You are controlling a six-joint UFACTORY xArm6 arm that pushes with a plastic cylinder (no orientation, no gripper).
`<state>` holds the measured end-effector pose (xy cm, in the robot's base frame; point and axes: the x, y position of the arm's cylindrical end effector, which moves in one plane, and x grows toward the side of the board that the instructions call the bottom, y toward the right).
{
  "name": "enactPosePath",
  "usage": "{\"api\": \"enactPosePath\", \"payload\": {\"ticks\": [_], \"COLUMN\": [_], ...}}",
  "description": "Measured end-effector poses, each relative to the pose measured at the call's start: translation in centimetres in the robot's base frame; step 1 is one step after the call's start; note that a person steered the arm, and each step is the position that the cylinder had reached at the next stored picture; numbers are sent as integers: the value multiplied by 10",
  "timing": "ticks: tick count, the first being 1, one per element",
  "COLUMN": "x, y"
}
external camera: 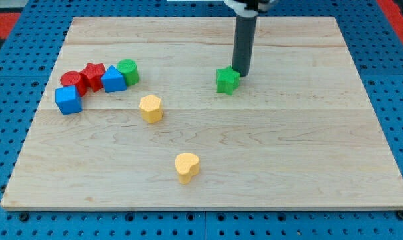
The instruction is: Move the green star slightly to right
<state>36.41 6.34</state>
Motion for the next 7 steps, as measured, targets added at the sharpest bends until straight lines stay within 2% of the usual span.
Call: {"api": "enactPosePath", "payload": {"ticks": [1,2,3,4,6,7], "x": [-49,-38,-19,-12,20,20], "y": [-32,-69,-55,-74,-44,12]}}
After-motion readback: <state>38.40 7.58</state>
